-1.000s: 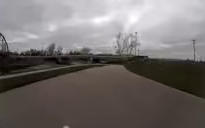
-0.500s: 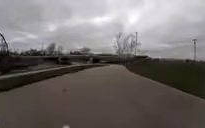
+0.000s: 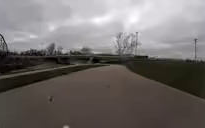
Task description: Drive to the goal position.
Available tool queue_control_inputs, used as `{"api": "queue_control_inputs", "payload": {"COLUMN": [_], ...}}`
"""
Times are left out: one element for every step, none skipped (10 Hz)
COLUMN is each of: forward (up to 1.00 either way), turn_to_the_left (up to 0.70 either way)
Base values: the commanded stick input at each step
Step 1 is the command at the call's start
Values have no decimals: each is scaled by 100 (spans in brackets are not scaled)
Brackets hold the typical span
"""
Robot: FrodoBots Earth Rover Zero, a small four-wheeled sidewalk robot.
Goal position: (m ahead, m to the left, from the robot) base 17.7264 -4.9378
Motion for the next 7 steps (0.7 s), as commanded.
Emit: {"api": "queue_control_inputs", "payload": {"forward": [100,100,100,100,100,100,100], "turn_to_the_left": [0,0,0,0,0,0,0]}}
